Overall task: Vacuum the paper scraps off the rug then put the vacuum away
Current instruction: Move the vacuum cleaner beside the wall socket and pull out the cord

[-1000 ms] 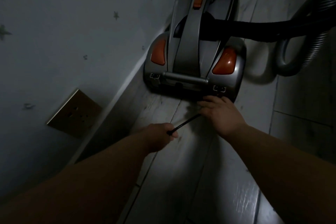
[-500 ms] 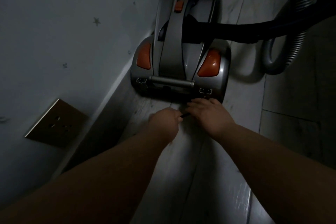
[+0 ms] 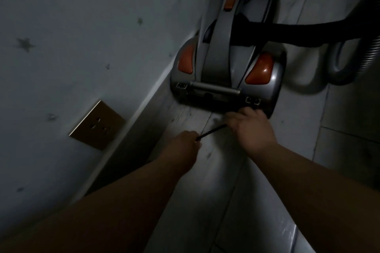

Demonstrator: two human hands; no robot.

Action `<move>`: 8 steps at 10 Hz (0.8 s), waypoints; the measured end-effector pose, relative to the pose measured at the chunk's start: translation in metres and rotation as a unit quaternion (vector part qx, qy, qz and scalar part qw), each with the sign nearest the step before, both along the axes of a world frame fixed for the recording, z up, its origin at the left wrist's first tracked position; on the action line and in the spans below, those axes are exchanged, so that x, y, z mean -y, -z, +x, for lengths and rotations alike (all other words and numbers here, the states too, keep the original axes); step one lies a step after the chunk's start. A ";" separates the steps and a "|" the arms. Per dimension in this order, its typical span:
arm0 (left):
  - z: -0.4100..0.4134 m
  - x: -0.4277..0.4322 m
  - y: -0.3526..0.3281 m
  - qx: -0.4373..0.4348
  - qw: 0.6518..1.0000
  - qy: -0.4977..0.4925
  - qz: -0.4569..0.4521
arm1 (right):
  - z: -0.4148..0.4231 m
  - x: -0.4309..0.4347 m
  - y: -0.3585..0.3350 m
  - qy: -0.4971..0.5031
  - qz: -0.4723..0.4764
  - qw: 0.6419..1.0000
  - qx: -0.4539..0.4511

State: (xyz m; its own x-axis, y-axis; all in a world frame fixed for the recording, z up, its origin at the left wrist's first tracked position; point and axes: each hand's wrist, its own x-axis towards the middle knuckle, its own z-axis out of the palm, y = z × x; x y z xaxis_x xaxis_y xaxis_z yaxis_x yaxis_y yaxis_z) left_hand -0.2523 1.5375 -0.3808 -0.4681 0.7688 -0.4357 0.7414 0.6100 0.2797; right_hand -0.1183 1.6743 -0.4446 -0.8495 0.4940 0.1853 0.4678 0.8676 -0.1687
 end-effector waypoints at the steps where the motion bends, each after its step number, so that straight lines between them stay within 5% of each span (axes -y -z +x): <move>1: 0.022 -0.035 -0.001 0.012 1.000 0.009 -0.022 | 0.005 -0.005 -0.007 -0.032 0.049 0.998 0.035; 3: 0.034 -0.055 -0.005 0.026 1.000 0.015 -0.001 | 0.017 -0.013 -0.020 -0.091 0.120 0.987 0.053; 4: 0.030 -0.052 -0.005 0.020 0.999 0.026 0.018 | 0.020 -0.018 -0.034 -0.067 0.164 0.964 0.196; 5: 0.030 -0.050 -0.008 -0.003 0.998 0.066 0.012 | 0.019 -0.016 -0.031 -0.055 0.149 0.962 0.223; 8: -0.022 0.015 -0.029 -0.049 0.977 0.205 0.030 | 0.010 -0.012 -0.026 -0.091 0.105 0.970 0.202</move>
State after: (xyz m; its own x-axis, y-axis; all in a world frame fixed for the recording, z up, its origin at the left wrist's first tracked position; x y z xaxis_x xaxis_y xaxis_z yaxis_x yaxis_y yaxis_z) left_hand -0.2740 1.5228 -0.3517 -0.1529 0.9233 -0.3523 0.9449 0.2410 0.2214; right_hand -0.1086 1.6868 -0.4190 -0.9430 0.3173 -0.1006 0.2957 0.9372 0.1849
